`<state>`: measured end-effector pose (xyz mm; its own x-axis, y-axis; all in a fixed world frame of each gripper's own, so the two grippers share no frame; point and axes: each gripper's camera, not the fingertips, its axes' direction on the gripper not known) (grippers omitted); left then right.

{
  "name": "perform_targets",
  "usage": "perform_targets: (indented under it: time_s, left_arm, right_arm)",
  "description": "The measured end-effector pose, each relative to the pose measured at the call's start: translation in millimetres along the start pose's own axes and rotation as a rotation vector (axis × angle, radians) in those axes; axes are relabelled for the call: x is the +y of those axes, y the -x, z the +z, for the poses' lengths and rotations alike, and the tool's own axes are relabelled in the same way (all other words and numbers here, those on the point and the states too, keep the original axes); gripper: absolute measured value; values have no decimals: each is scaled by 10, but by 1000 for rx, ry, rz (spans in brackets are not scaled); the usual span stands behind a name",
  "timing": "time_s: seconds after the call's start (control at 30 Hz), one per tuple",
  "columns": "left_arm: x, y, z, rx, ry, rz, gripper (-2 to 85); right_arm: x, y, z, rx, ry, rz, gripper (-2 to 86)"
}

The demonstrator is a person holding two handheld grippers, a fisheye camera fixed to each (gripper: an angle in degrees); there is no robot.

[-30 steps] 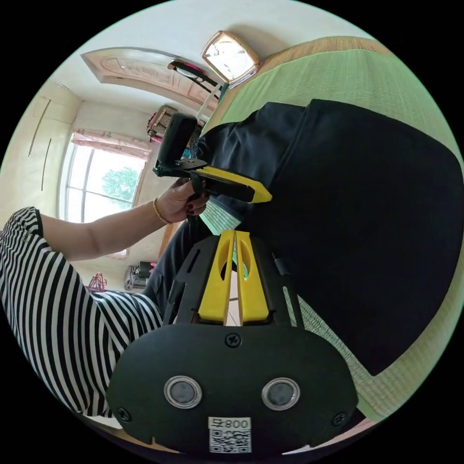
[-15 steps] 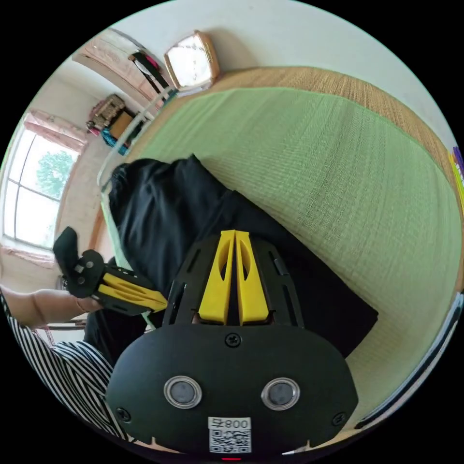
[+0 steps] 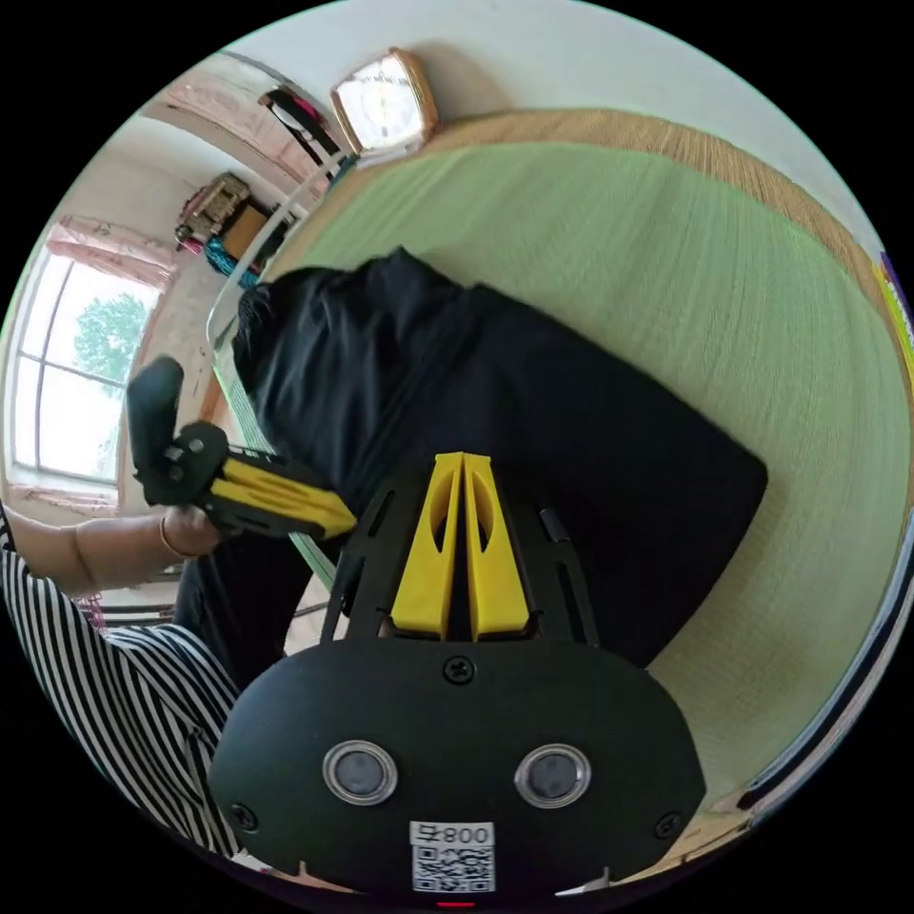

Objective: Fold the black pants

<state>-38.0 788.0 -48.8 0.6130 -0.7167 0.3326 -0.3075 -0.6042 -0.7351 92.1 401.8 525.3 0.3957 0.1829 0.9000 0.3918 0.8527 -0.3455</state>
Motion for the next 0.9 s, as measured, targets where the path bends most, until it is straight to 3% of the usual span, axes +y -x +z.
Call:
perform_targets:
  time_s: [0.23,0.33,0.57,0.73,0.9]
  left_arm:
    - [140,-560,280,-1,-18,75,17]
    - [94,-851,515,12,4,125,29]
    - [-108,-1604,991,-26,0,258,73]
    - [-220,-2136,1536,-125,73,341,106]
    - [-177,-2467,1848,-343,75,383,57]
  right_arm:
    - [1114,-642,-1028,-92,-197,276,1]
    - [1501,-949,-1146,-146,-177,389,2]
    - [1849,-1280,-1578,-233,-282,501,5]
    - [2025,-1582,-1756,-412,-297,555,18]
    - [2055,-1727,-1819,-570,-296,561,24]
